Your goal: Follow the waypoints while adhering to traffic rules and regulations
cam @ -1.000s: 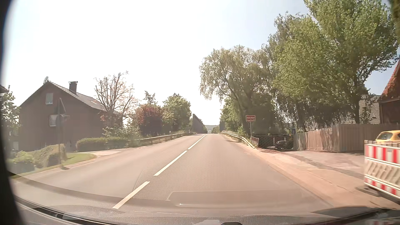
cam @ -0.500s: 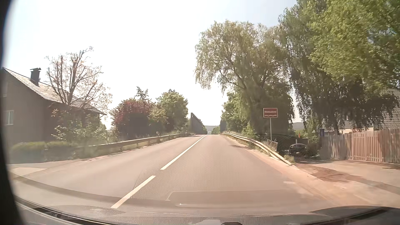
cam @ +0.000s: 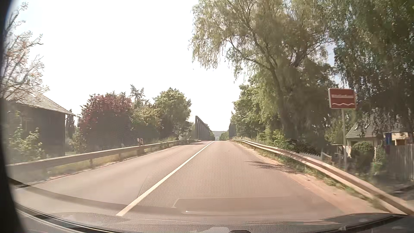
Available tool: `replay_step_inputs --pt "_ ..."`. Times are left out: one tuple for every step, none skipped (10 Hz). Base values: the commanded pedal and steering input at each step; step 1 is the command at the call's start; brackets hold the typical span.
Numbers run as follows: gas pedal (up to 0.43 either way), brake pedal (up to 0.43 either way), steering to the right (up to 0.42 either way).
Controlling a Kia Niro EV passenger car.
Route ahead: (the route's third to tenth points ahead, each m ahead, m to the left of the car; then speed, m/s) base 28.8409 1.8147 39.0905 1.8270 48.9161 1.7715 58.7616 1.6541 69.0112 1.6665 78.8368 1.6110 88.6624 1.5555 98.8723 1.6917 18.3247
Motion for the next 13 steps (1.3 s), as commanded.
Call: replay_step_inputs --pt "0.197 0.0 -0.001" --pt "0.209 0.0 0.0" --pt "0.209 0.0 0.0" --pt "0.209 0.0 0.0" --pt "0.209 0.0 -0.001" --pt "0.209 0.0 -0.001" --pt "0.209 0.0 -0.001" --pt "0.209 0.0 0.0" --pt "0.22 0.0 -0.001" --pt "0.22 0.0 -0.001" --pt "0.22 0.0 -0.001" --pt "0.22 0.0 -0.001" --pt "0.22 0.0 -0.001"
